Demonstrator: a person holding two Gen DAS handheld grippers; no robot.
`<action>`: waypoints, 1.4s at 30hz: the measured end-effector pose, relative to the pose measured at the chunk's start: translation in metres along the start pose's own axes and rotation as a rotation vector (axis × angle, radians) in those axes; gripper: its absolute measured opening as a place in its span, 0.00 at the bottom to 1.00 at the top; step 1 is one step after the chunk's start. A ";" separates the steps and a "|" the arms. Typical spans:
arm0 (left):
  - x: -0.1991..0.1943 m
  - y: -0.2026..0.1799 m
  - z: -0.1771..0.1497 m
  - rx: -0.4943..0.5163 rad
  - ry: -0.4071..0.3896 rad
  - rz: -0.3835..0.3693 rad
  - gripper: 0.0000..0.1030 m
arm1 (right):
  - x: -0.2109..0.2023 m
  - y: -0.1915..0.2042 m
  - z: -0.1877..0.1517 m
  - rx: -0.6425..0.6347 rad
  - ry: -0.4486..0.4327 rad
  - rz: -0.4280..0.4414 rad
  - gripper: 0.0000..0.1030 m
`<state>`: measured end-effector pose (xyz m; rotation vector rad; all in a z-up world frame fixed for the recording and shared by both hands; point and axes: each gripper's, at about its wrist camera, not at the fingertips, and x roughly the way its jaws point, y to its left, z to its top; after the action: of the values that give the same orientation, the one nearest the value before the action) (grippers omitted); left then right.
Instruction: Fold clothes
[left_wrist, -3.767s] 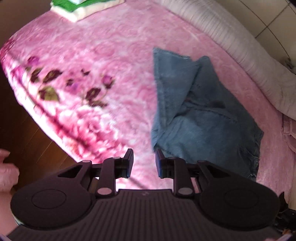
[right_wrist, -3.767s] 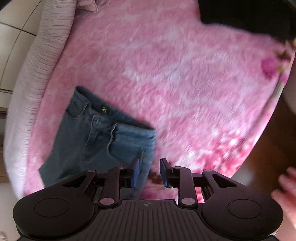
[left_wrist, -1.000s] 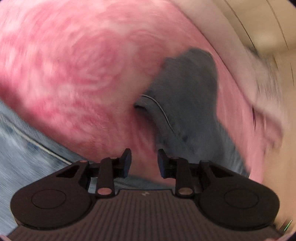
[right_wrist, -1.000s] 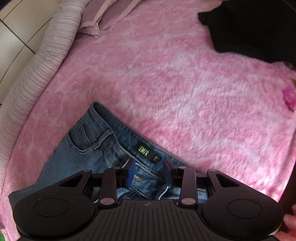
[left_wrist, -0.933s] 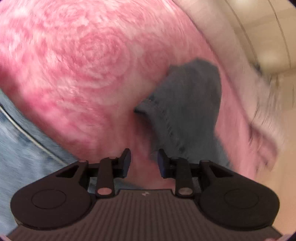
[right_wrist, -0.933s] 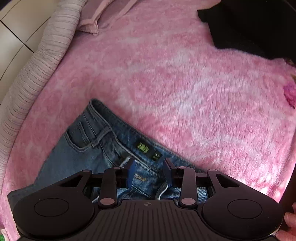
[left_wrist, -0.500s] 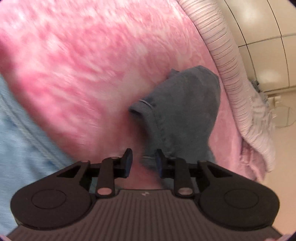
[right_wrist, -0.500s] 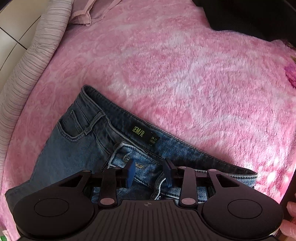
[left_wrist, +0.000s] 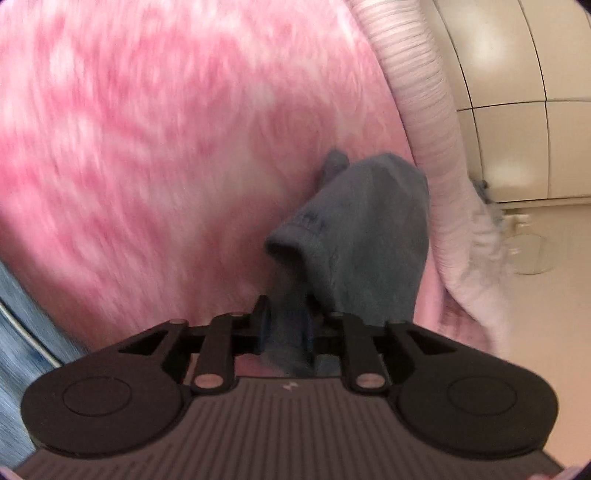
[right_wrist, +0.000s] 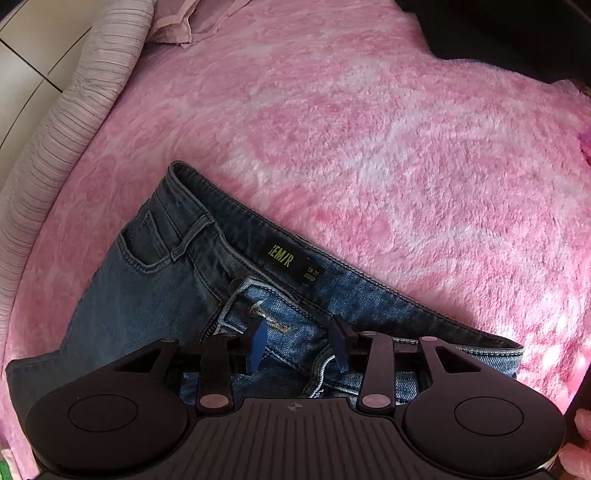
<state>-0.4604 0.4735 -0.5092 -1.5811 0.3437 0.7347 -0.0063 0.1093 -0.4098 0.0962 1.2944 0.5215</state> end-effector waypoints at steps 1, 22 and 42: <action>0.004 0.000 -0.003 0.008 0.016 0.005 0.23 | 0.000 -0.001 0.000 0.003 -0.001 0.002 0.40; -0.171 -0.173 0.058 1.374 -0.685 0.657 0.16 | 0.011 0.008 0.006 0.030 0.027 -0.022 0.42; -0.167 0.034 0.157 0.140 -0.470 0.509 0.31 | 0.011 0.034 0.002 -0.030 0.021 -0.121 0.45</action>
<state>-0.6456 0.5868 -0.4296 -1.1470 0.4412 1.4112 -0.0132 0.1448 -0.4073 -0.0130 1.3038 0.4389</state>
